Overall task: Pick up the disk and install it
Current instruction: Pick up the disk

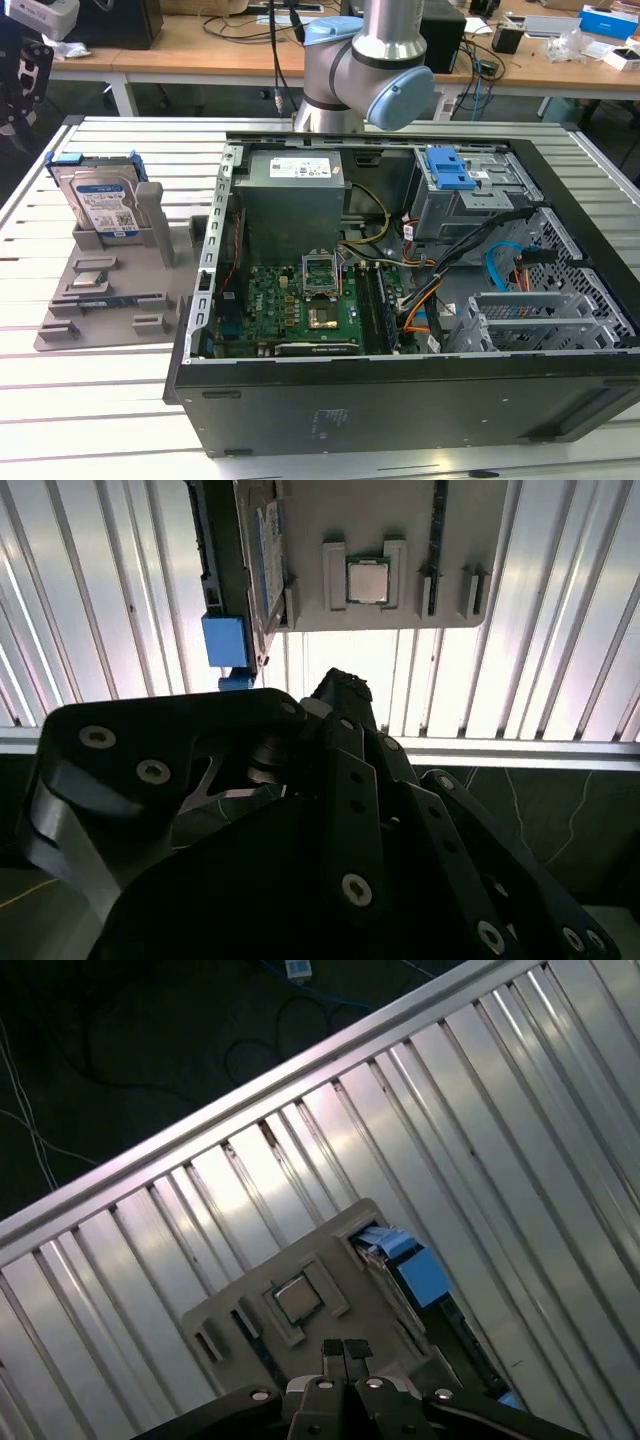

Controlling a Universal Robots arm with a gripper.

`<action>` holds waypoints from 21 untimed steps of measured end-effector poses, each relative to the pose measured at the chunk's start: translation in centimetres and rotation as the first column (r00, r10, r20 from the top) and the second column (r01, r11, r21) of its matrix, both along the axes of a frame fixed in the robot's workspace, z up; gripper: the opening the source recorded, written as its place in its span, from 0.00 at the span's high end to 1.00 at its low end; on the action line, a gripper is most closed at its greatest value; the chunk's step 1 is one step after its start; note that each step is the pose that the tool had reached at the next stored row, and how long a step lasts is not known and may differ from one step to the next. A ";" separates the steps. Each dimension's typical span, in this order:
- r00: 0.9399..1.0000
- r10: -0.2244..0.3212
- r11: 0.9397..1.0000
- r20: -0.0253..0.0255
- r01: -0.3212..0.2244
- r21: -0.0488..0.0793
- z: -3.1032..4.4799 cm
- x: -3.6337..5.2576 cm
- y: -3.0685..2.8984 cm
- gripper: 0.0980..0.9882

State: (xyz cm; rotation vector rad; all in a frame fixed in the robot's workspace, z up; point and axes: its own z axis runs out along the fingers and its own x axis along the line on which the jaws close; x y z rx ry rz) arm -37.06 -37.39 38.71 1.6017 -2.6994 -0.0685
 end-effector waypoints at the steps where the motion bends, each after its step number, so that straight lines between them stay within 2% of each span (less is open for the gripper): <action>1: 1.000 0.011 1.000 0.000 -0.011 0.000 0.00 0.00 0.00 0.99; 5: 0.997 0.072 0.997 0.000 -0.072 0.000 0.00 0.00 0.00 0.99; 8: 0.990 0.139 0.990 0.000 -0.139 0.000 0.00 0.00 0.00 0.99; 13: 0.980 0.200 0.980 0.000 -0.200 0.000 0.00 0.00 0.00 0.99; 21: 0.951 0.308 0.951 0.000 -0.308 0.000 0.00 0.00 0.00 0.99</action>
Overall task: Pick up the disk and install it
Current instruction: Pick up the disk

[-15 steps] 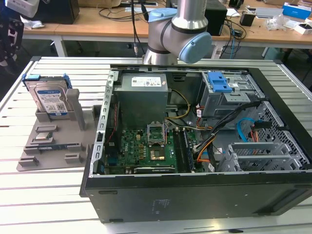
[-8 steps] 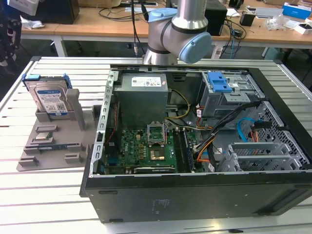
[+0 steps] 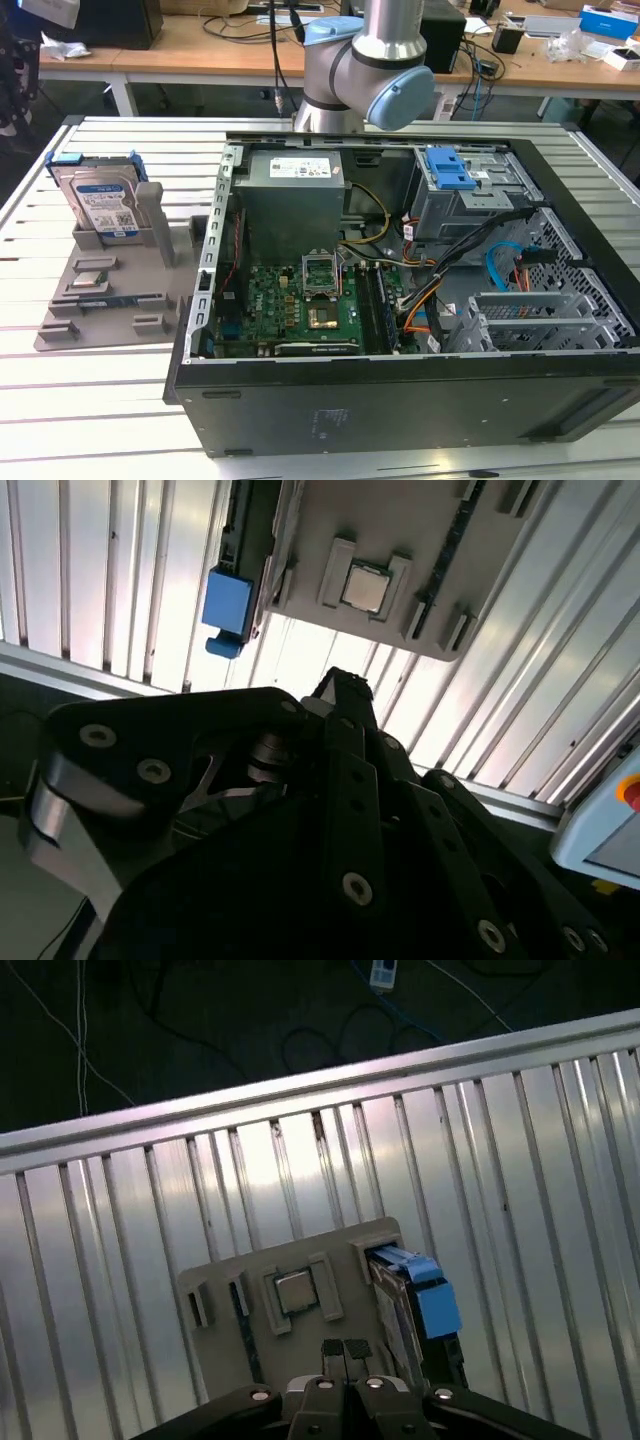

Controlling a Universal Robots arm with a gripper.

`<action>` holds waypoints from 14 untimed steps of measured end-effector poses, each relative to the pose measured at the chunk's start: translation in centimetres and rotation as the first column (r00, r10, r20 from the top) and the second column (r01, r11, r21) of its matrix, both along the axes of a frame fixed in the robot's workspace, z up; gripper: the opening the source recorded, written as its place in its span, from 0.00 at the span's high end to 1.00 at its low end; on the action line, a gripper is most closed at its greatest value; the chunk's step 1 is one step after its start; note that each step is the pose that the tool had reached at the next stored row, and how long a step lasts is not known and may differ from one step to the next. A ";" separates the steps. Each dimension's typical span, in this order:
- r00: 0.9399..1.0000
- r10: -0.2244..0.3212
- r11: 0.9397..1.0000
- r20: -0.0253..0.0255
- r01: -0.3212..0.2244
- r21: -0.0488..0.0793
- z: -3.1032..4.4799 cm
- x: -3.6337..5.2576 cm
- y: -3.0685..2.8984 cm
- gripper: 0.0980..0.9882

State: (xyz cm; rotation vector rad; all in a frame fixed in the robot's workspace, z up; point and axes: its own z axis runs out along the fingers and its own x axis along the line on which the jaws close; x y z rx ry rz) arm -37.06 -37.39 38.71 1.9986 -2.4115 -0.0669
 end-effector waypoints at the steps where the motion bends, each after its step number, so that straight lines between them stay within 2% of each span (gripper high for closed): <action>1: 1.000 0.013 1.000 0.000 -0.013 0.000 0.00 0.00 0.00 0.99; 3: 0.999 0.053 0.999 0.000 -0.053 0.000 0.00 0.00 0.00 0.99; 4: 0.994 0.107 0.994 0.000 -0.107 0.000 0.00 0.00 0.01 0.99; 5: 0.994 0.107 0.994 0.000 -0.107 0.000 0.00 0.00 0.01 0.99; 6: 0.994 0.107 0.994 0.000 -0.107 0.000 0.00 0.00 0.01 0.92; 7: 0.994 0.108 0.994 0.000 -0.108 0.000 0.00 0.00 0.01 0.71; 8: 0.994 0.107 0.994 0.000 -0.107 0.000 0.00 0.03 0.19 0.57; 9: 0.994 0.108 0.994 0.000 -0.108 0.000 0.00 0.36 1.69 0.57; 11: 0.994 0.108 0.994 0.000 -0.108 0.000 0.00 0.65 3.69 0.57; 13: 0.994 0.109 0.994 0.000 -0.109 0.000 0.01 0.69 4.50 0.57; 14: 0.994 0.109 0.994 0.000 -0.109 0.000 0.00 0.70 4.63 0.57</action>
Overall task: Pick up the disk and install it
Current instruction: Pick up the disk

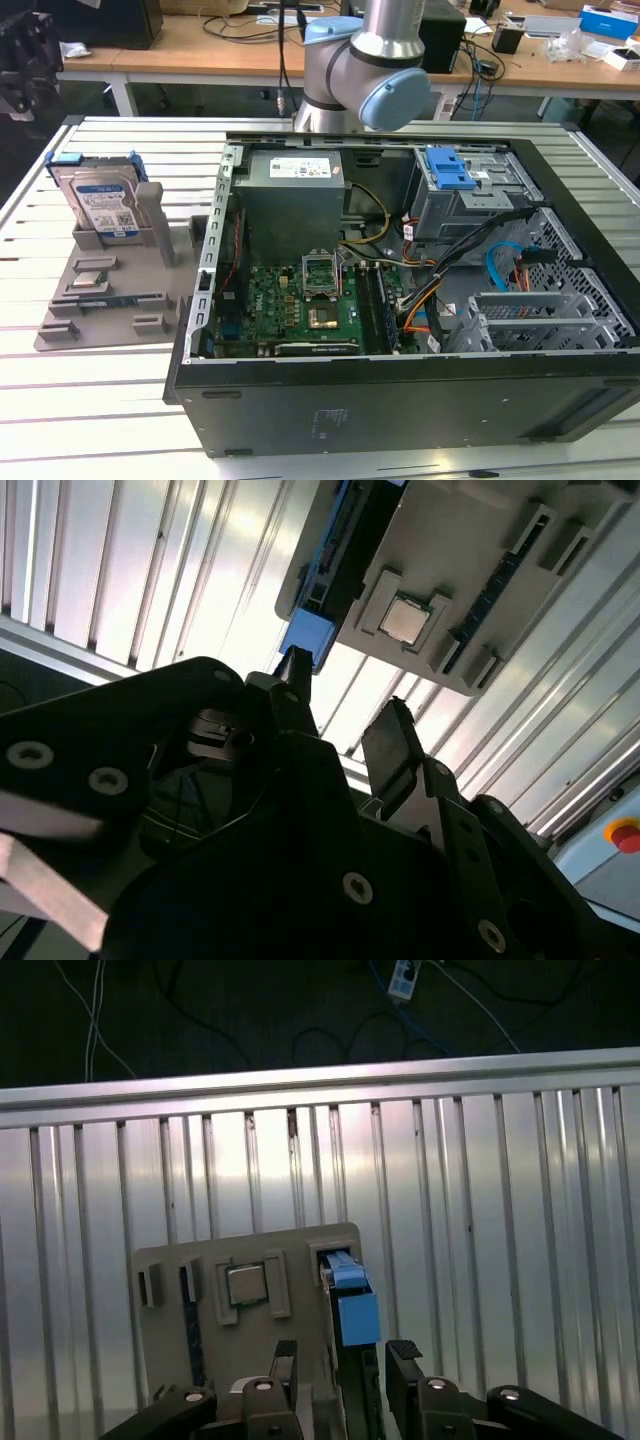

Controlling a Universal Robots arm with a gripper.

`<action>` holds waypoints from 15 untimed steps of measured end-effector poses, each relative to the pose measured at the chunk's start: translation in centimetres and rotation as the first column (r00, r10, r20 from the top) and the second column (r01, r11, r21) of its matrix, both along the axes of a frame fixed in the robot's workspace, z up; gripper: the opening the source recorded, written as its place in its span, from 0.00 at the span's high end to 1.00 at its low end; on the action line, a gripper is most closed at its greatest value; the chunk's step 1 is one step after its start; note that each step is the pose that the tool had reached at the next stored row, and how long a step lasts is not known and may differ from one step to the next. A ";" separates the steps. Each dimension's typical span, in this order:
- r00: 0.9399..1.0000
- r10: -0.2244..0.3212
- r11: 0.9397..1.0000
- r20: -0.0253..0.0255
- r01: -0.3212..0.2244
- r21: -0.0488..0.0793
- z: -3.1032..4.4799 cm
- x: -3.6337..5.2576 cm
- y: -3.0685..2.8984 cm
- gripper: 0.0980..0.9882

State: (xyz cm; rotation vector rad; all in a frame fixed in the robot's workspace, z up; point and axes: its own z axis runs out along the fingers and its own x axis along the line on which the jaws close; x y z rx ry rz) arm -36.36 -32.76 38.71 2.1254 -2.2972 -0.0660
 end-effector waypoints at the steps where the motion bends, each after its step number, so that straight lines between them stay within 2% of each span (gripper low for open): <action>1: 1.000 0.000 1.000 0.000 0.000 0.000 -0.01 0.01 0.18 0.57; 5: 1.000 0.001 1.000 0.000 -0.001 0.000 -0.61 0.06 0.45 0.57; 9: 1.000 0.006 1.000 0.000 -0.006 0.000 -1.94 0.15 0.50 0.57; 15: 1.000 0.021 1.000 0.000 -0.021 -0.001 -3.18 0.43 0.49 0.57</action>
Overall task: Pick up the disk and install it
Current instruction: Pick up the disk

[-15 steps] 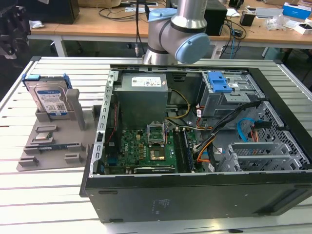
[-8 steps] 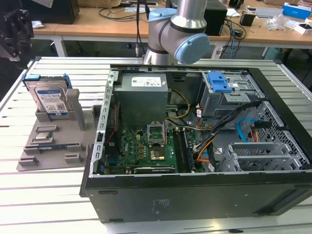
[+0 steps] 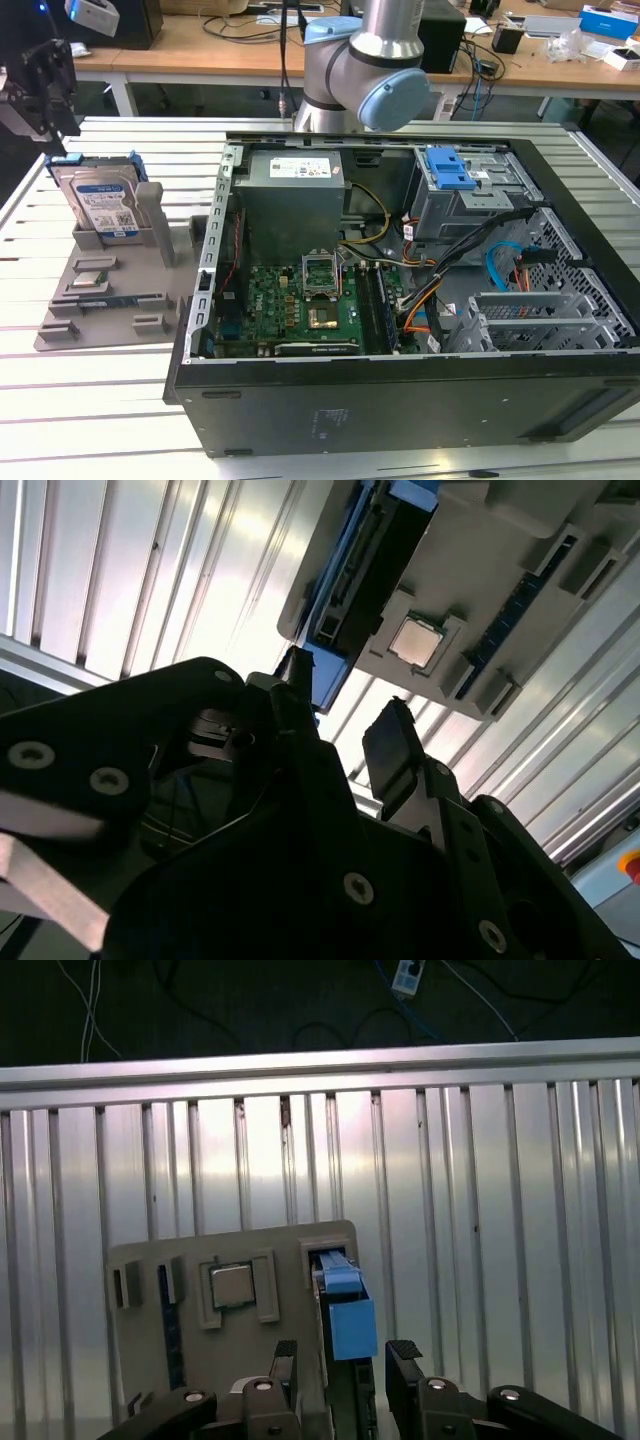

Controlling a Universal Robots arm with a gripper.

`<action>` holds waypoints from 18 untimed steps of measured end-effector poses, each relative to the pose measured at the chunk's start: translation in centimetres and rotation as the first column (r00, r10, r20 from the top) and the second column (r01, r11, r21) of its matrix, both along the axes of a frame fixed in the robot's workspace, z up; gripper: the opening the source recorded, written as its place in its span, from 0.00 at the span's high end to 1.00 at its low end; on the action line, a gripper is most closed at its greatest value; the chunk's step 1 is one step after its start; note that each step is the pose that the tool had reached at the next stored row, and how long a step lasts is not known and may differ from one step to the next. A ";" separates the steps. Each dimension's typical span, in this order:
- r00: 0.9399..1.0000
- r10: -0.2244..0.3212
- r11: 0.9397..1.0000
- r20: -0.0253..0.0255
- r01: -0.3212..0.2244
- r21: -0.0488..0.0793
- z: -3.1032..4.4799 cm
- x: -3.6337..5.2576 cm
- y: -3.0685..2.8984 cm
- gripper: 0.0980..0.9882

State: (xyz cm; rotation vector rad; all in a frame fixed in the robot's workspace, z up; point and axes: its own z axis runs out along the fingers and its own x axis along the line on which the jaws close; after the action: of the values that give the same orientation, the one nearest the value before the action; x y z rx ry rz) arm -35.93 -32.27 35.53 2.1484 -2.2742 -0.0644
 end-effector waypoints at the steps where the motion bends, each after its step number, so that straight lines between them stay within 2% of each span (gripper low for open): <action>1: 1.000 0.003 1.000 0.000 -0.003 0.000 -0.21 0.05 0.00 0.57; 7: 0.999 0.045 0.999 0.000 -0.045 0.000 -1.71 0.26 0.00 0.57; 12: 0.997 0.082 0.997 0.000 -0.082 0.000 -3.60 0.61 0.28 0.57; 18: 0.996 0.094 0.996 0.000 -0.094 0.000 -4.80 0.74 0.48 0.57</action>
State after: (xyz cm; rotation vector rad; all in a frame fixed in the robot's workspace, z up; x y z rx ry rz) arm -35.19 -31.79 30.74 2.2511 -2.1695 -0.0633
